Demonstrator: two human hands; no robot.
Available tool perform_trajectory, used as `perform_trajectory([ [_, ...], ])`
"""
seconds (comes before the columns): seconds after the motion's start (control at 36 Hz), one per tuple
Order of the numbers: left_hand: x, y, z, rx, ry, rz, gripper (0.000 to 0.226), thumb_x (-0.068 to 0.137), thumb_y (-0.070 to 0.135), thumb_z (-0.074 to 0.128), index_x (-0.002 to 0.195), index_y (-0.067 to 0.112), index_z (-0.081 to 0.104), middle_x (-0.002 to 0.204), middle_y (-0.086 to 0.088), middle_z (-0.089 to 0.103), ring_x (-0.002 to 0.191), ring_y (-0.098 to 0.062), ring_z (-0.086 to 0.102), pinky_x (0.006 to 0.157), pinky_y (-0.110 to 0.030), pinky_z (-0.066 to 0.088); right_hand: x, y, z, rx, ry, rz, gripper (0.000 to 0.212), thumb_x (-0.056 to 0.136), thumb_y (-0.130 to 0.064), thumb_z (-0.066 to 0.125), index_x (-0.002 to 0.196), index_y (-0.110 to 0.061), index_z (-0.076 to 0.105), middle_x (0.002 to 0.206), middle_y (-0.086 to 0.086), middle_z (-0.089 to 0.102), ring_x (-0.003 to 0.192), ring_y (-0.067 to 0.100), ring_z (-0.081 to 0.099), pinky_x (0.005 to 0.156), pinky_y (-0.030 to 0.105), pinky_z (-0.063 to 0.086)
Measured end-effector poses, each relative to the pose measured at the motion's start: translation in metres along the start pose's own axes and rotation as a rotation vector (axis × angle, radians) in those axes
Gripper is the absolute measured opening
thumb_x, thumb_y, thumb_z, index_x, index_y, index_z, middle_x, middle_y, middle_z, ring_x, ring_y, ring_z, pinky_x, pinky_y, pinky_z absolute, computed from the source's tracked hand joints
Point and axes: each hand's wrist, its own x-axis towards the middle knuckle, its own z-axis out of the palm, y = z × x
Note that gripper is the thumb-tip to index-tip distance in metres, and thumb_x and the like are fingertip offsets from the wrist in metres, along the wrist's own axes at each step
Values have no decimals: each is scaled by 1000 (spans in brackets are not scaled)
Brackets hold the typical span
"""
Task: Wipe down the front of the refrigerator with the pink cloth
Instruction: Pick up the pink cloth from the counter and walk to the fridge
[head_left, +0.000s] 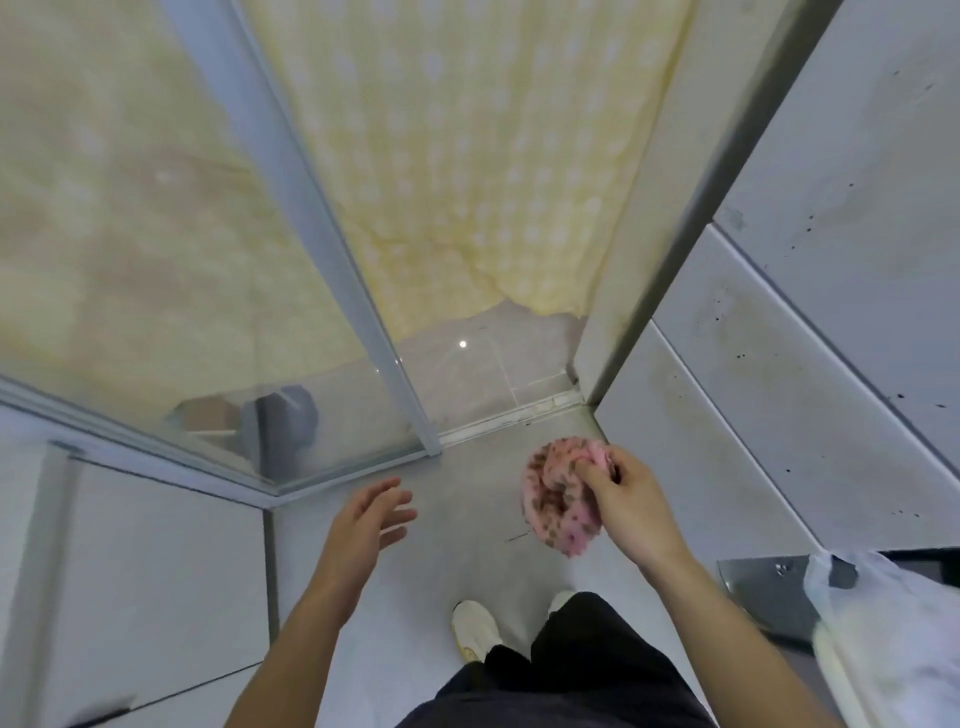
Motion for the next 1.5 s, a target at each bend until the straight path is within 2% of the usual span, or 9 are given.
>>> perform_trajectory([
  [0.11,33,32,19,-10,-28,-1,21,108,20,56,124,14,68,114,-8,77,105,-27,74,91,-40,58,31,-16,-8,21,28,27,20,100,-28,61,98,-10,67,97,10,73,93,26,71,89,48,57],
  [0.25,66,64,49,32,-69,6,18,108,21,56,121,16,67,113,-8,76,105,-27,73,92,-38,58,70,-34,-20,73,57,4,14,102,-23,61,89,-22,66,88,-2,72,83,12,68,67,27,46],
  [0.56,132,140,126,98,-179,-4,17,106,22,60,119,19,70,110,-5,79,101,-24,76,94,-43,59,139,-71,-56,76,79,-42,17,103,-25,61,86,-30,61,86,-12,67,74,-1,62,58,4,42],
  [0.75,166,200,169,172,-340,36,17,104,19,61,117,18,72,108,-3,80,103,-24,76,97,-45,58,159,-93,-75,169,228,-33,21,100,-24,64,85,-11,62,75,-1,64,61,0,55,56,12,42],
  [0.97,203,264,220,269,-603,98,28,91,28,74,117,15,72,110,-7,79,103,-24,76,98,-42,57,169,-115,-79,277,482,-6,26,102,-31,64,78,-21,62,67,-14,59,62,3,53,59,14,41],
  [1.06,208,286,243,311,-725,160,21,99,21,69,118,12,72,107,-8,79,101,-24,76,97,-42,57,168,-123,-82,285,567,15,25,101,-39,63,86,-19,65,80,-3,68,76,12,63,70,24,49],
  [1.22,196,316,288,438,-976,355,21,105,12,58,110,20,76,106,0,80,105,-22,75,93,-35,56,152,-141,-91,289,748,-4,35,104,-38,60,81,-11,58,71,-4,58,66,6,52,60,16,41],
  [1.42,141,336,315,513,-1288,588,18,105,17,61,115,22,76,113,10,78,110,-7,71,95,-23,53,117,-163,-109,284,864,-34,42,109,-42,48,94,-8,68,89,8,70,83,19,62,74,22,49],
  [1.5,123,340,322,491,-1389,665,22,96,32,65,108,16,75,125,12,74,120,-9,68,104,-31,51,104,-166,-121,250,901,-58,45,109,-46,45,87,-13,66,68,-8,58,67,9,55,67,21,46],
])
